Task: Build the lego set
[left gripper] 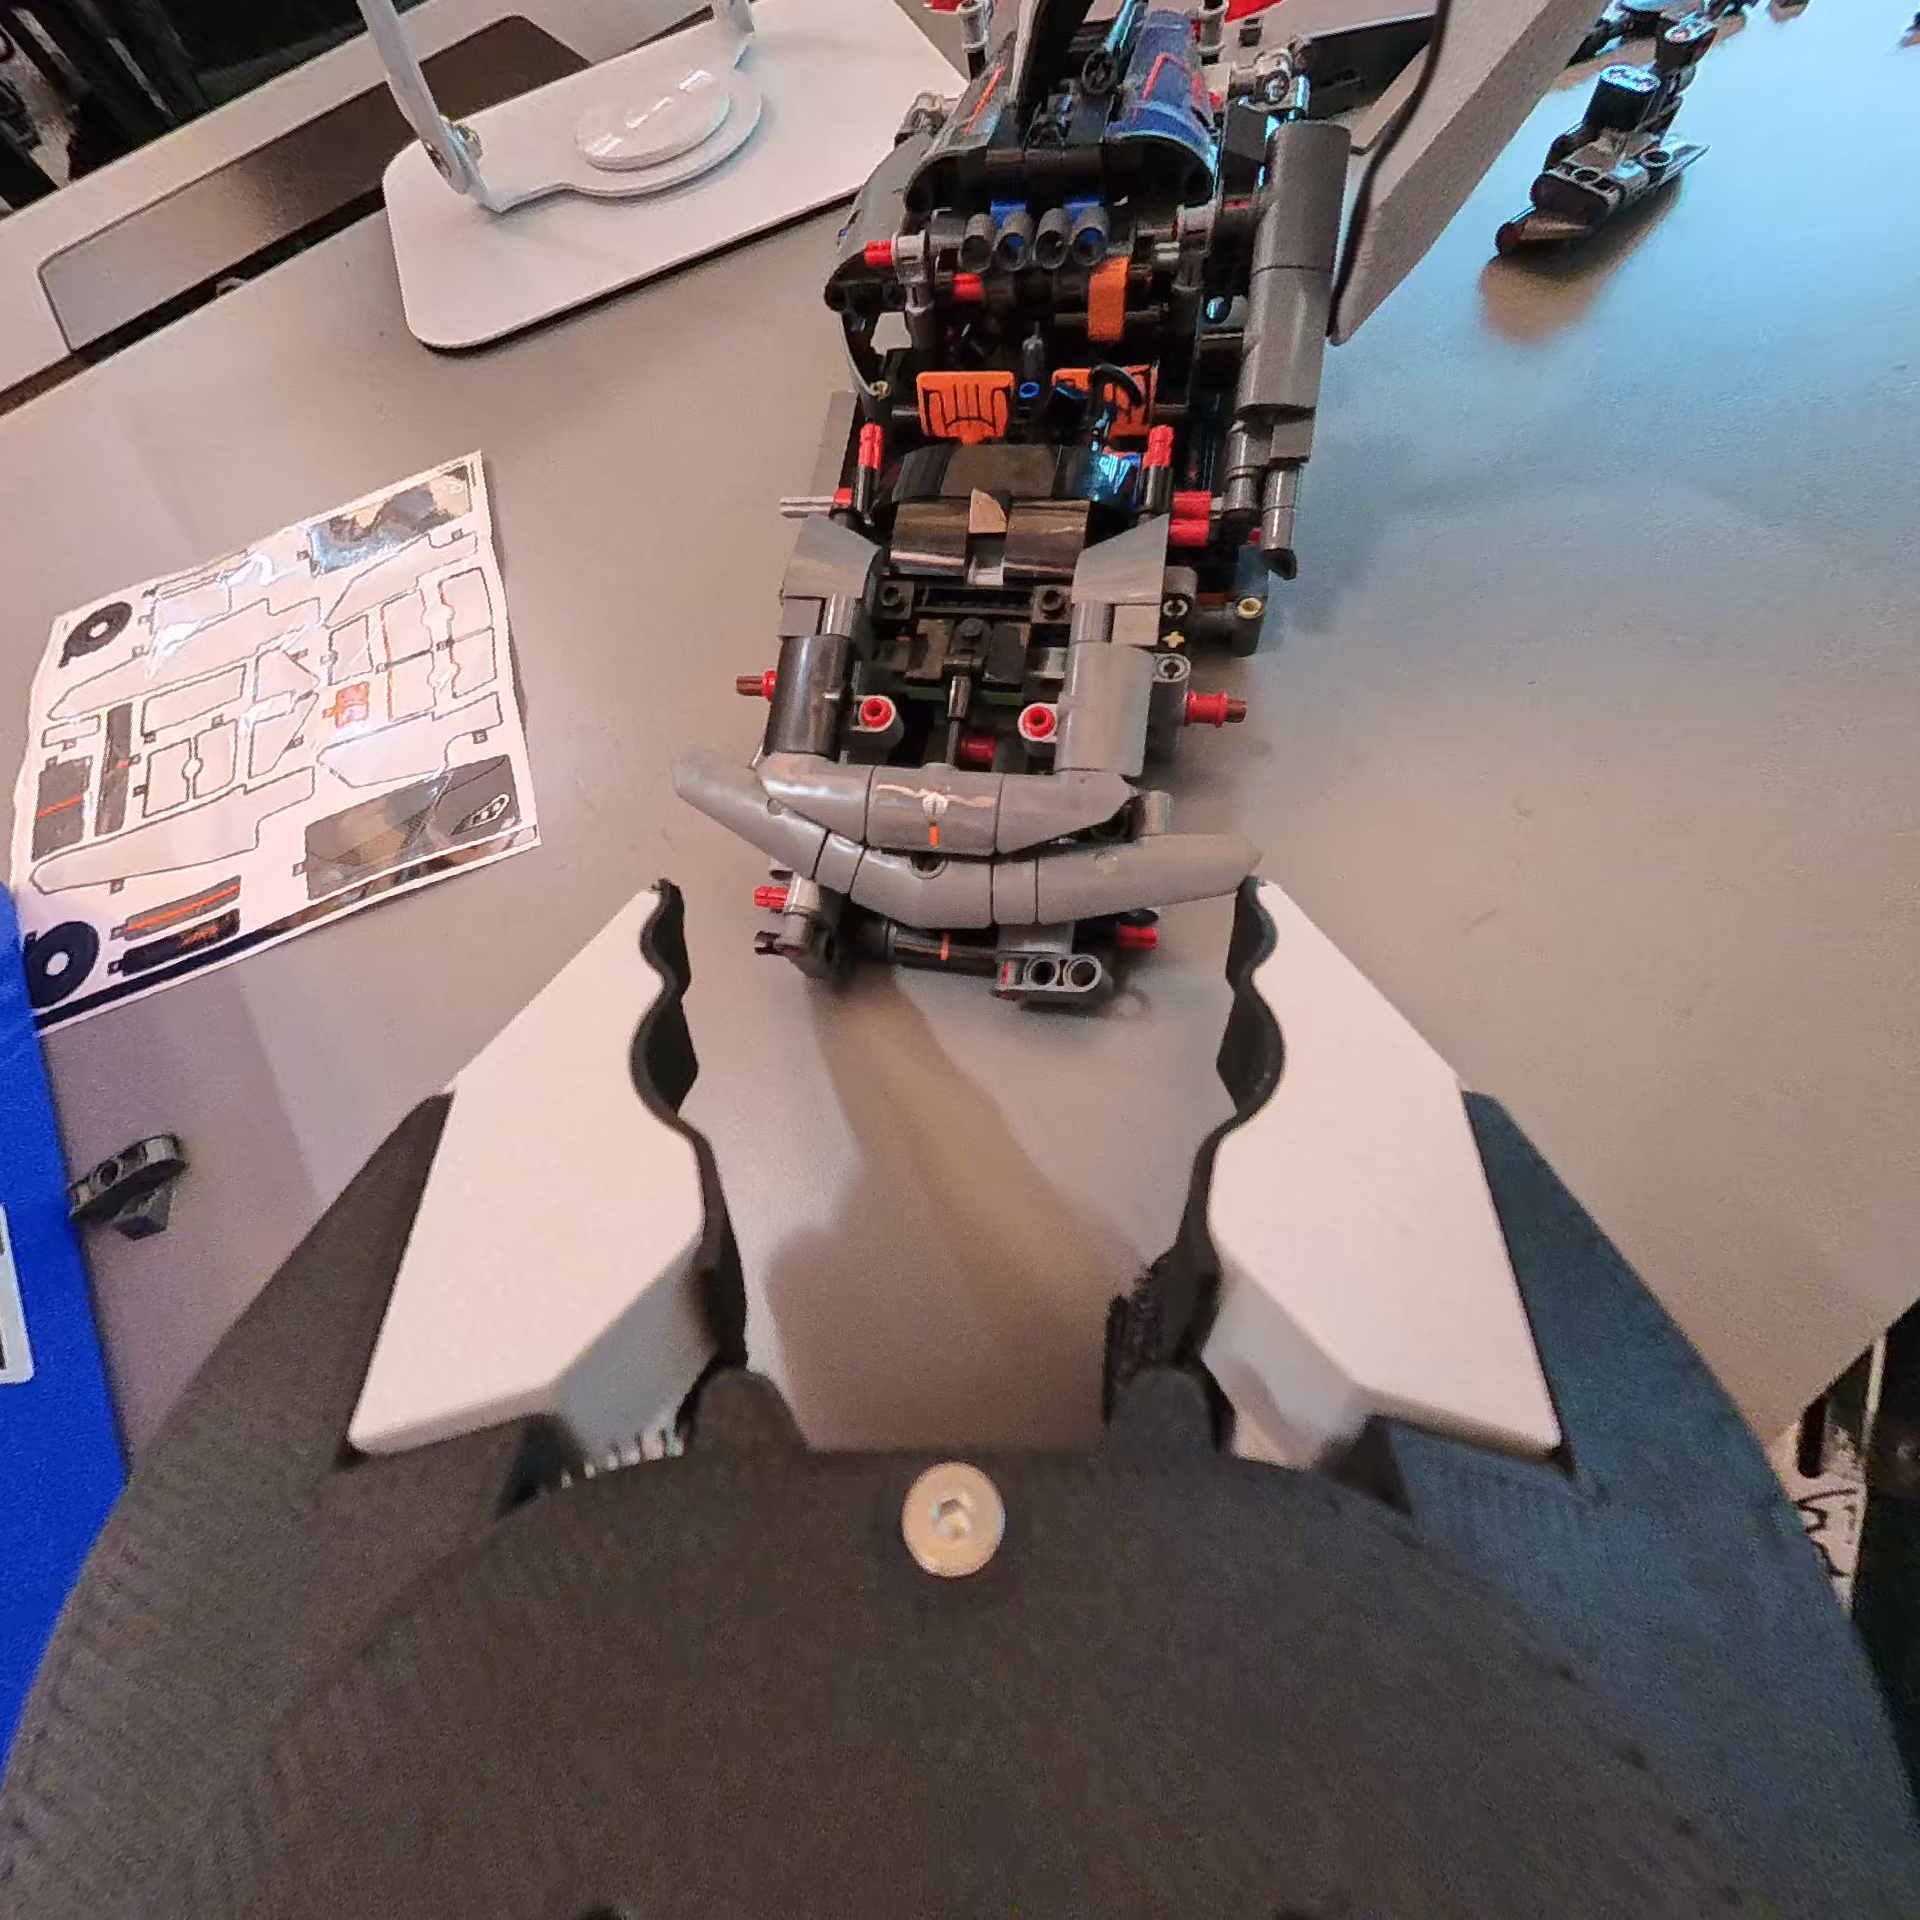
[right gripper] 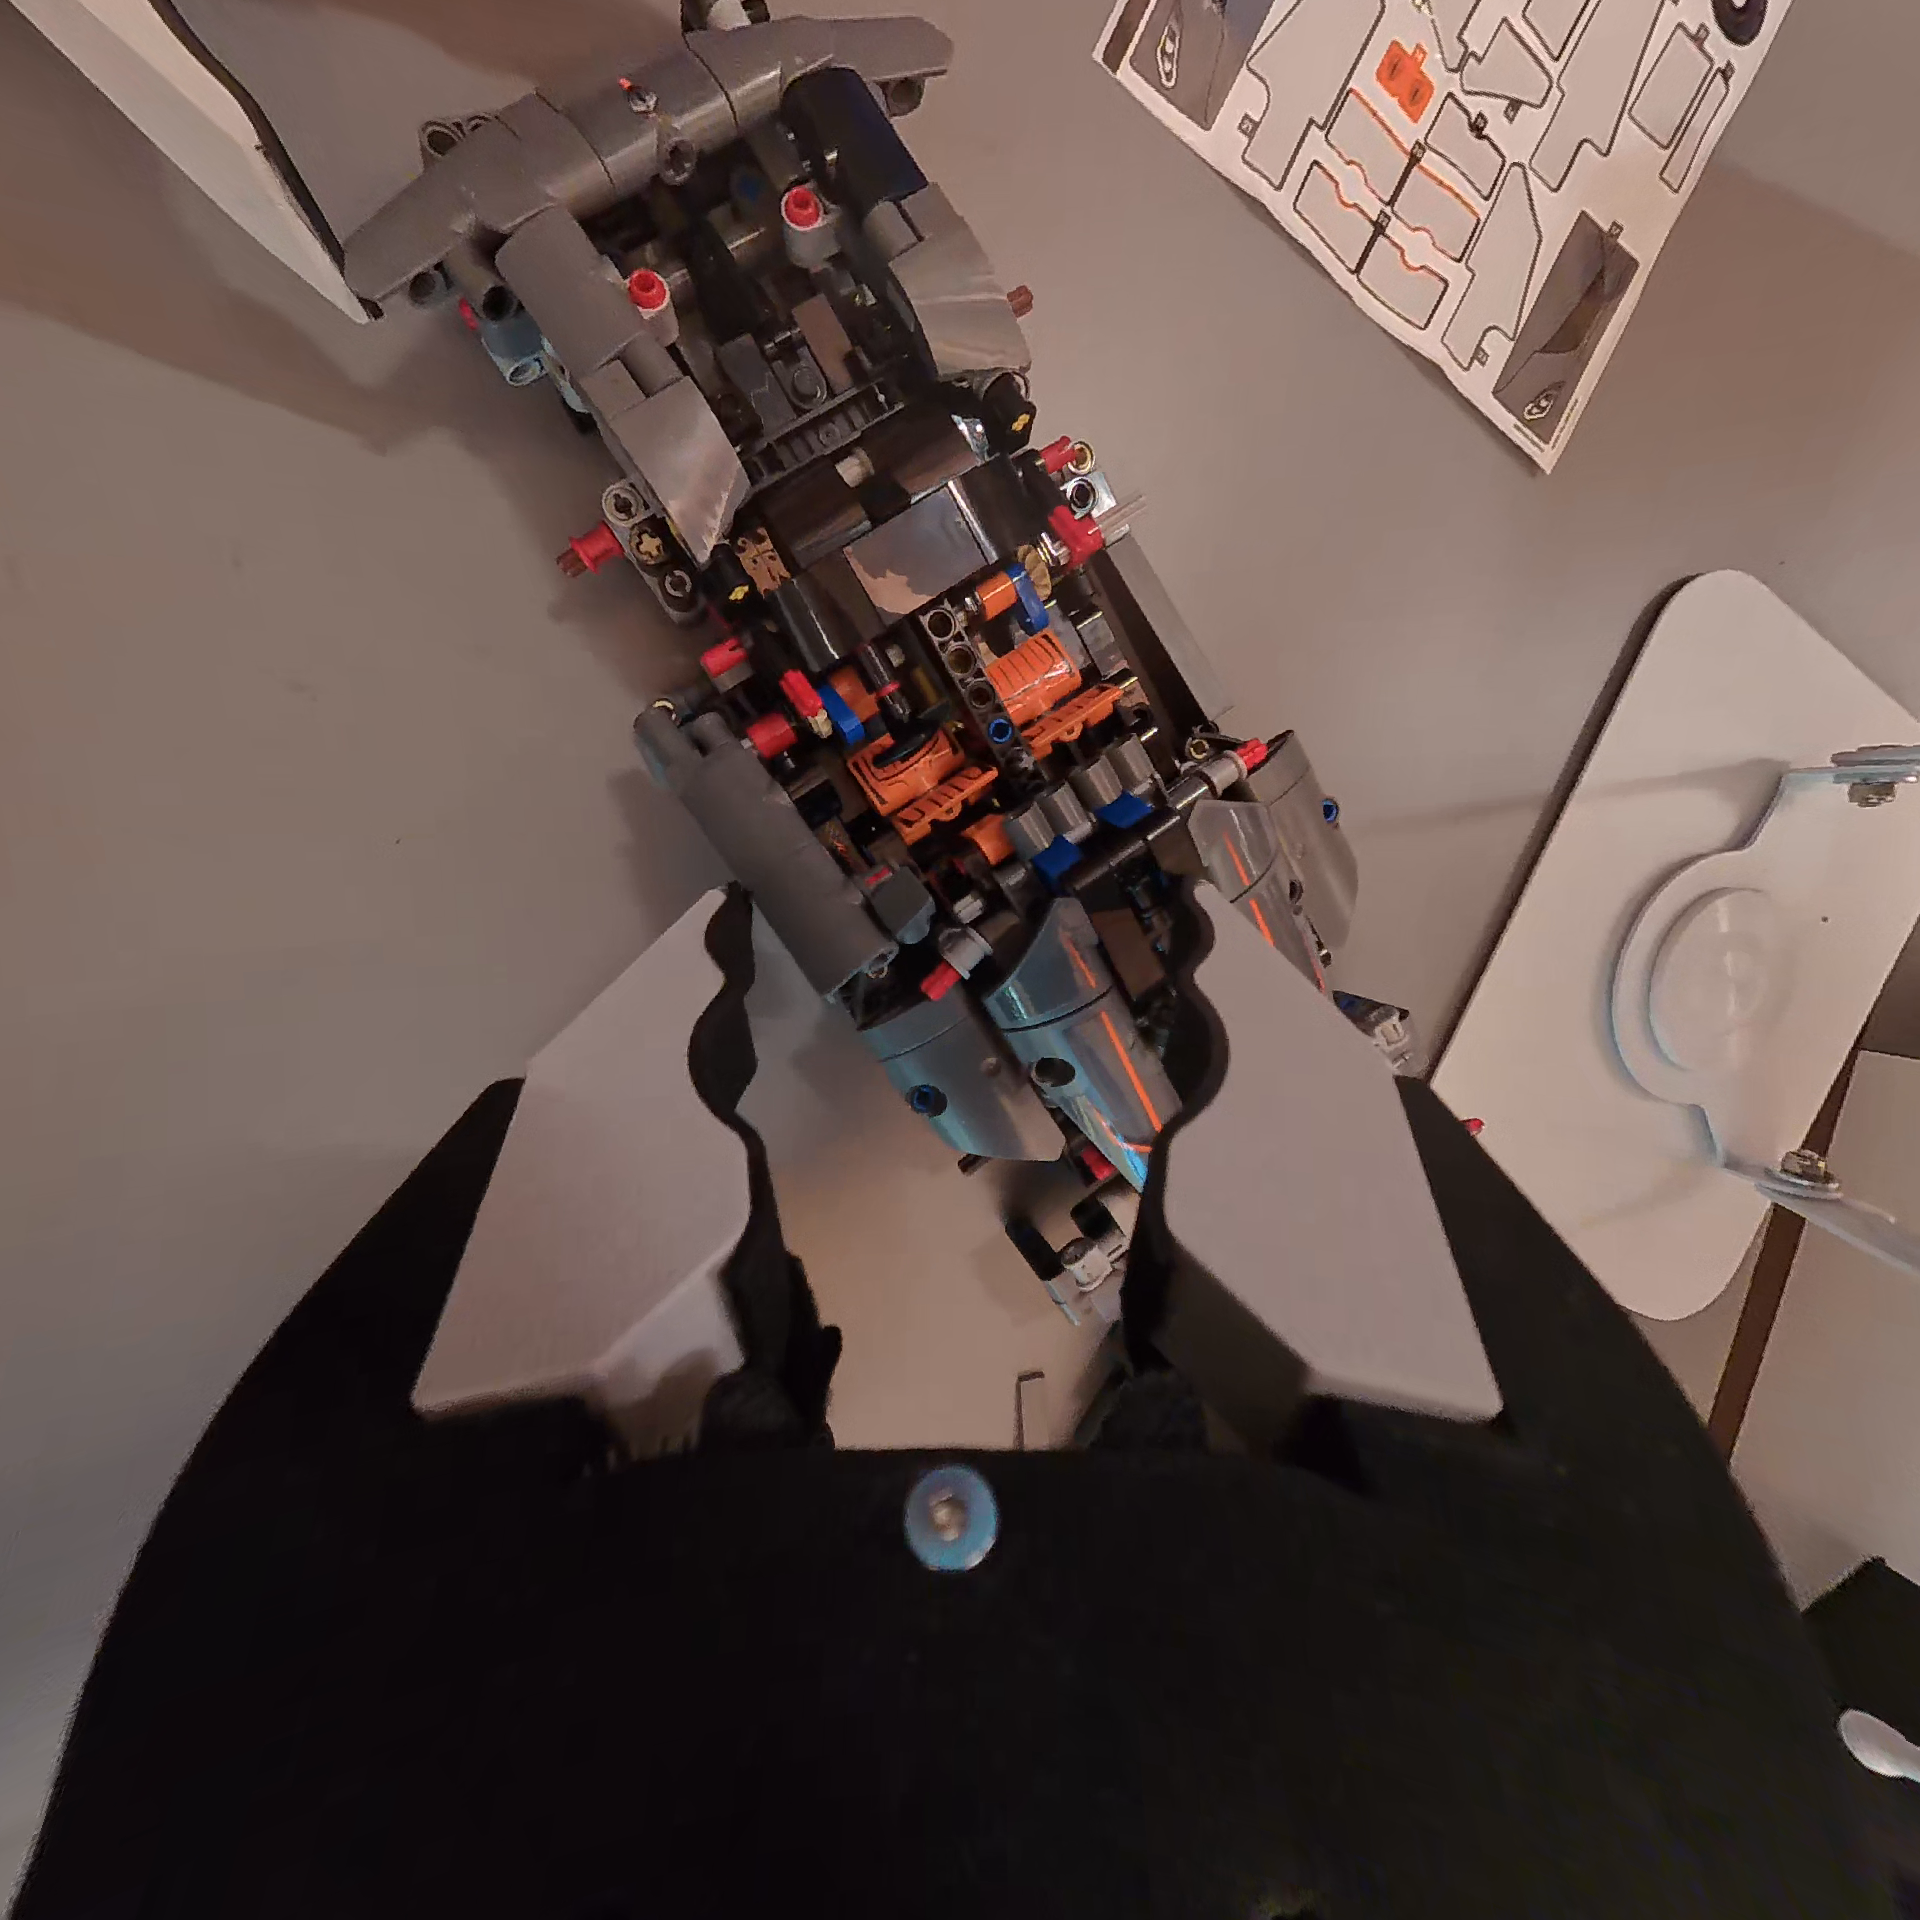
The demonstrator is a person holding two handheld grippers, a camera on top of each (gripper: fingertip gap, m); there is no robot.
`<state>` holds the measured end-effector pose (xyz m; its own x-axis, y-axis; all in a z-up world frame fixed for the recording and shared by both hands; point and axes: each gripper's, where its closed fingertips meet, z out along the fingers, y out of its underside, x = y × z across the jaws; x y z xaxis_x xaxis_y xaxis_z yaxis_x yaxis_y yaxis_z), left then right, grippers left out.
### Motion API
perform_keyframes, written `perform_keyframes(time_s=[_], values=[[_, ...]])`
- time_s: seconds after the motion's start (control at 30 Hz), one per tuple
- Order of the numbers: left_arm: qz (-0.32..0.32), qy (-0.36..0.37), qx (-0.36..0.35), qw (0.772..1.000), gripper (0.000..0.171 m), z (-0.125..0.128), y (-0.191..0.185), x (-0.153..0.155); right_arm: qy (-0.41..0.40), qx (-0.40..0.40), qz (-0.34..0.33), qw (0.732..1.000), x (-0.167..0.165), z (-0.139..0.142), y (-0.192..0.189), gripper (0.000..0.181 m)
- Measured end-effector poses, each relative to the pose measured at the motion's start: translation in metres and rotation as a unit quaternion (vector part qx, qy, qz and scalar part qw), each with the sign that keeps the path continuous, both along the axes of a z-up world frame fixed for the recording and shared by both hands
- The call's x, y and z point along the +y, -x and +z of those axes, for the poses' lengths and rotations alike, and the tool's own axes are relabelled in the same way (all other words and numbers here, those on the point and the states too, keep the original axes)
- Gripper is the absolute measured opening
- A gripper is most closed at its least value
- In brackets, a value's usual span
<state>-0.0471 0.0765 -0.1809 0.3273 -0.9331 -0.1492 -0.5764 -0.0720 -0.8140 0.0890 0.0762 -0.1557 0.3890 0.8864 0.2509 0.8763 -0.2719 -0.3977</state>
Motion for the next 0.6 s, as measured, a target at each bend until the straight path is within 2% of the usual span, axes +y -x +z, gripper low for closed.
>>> perform_keyframes(time_s=[0.6], values=[[-0.005,-0.002,0.003,1.000,0.099,-0.001,-0.001,-0.001,-0.023,0.023,-0.027,0.999,-0.007,0.011,0.003,0.073]])
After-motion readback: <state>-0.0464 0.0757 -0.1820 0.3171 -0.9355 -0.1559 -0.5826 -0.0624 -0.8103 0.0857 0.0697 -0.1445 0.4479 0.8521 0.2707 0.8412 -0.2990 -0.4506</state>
